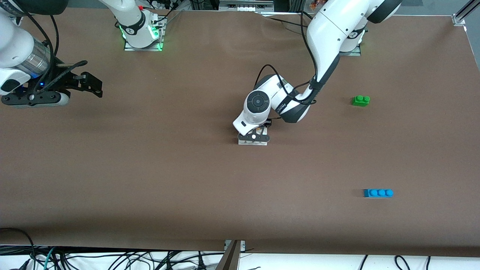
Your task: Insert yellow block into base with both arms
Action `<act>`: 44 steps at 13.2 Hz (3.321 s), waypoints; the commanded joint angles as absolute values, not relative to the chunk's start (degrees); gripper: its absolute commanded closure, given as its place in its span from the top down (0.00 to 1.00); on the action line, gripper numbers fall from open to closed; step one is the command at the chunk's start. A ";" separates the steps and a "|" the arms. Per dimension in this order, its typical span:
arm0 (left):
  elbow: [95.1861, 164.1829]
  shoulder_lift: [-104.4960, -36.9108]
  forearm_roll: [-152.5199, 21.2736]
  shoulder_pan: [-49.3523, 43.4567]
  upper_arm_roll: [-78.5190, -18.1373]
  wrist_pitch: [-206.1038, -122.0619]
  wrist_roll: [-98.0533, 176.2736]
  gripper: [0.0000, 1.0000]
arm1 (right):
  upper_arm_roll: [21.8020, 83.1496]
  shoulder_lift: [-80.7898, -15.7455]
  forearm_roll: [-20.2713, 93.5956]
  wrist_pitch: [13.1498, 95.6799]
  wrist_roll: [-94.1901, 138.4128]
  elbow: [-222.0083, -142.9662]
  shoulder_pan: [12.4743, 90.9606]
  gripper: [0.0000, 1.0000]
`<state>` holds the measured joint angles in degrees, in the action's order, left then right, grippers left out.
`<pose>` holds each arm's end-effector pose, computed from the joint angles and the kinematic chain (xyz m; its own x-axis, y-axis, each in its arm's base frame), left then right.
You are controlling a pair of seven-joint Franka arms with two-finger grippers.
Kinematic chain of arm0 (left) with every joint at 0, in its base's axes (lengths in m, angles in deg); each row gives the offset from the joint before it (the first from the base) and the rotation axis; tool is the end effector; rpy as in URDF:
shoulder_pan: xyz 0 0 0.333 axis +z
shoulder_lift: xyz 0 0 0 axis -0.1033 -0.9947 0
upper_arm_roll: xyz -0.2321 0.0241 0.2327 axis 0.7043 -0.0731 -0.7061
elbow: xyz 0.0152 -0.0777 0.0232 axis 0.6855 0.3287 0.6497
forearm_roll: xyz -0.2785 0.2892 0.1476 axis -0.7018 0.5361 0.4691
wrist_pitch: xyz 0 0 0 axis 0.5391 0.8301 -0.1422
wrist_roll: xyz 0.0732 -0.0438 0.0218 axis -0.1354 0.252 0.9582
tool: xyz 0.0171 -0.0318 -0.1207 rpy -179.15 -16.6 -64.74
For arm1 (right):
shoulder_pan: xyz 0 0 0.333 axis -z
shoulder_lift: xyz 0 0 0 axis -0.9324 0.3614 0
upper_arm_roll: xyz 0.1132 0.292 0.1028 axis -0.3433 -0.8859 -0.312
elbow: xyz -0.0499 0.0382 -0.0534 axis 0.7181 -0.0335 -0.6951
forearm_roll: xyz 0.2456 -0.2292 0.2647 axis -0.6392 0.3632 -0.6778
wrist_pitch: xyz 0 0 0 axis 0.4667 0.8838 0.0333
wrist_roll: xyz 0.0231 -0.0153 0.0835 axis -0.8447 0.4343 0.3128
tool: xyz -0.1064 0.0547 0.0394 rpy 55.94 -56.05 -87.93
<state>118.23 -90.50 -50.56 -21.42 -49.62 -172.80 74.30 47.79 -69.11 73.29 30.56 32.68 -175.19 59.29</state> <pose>0.5426 -0.4866 0.1586 0.9858 -0.0416 -0.1627 -0.0374 -0.9989 0.0291 0.5974 0.0927 0.5803 0.9974 0.0557 -0.0468 0.0558 -0.9984 -0.0001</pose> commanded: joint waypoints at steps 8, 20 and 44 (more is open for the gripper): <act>117.42 -92.98 -47.76 -21.58 -50.13 -175.06 74.24 0.27 | 47.91 -68.74 72.63 30.29 32.15 -174.08 59.41 1.00; 117.34 -92.89 -48.11 -21.67 -51.36 -175.33 74.14 0.27 | 47.91 -68.74 72.63 30.29 31.98 -174.08 59.41 1.00; 117.16 -91.31 -51.45 -21.32 -50.31 -169.09 70.11 0.26 | 47.99 -68.74 72.63 30.20 31.80 -174.17 59.50 1.00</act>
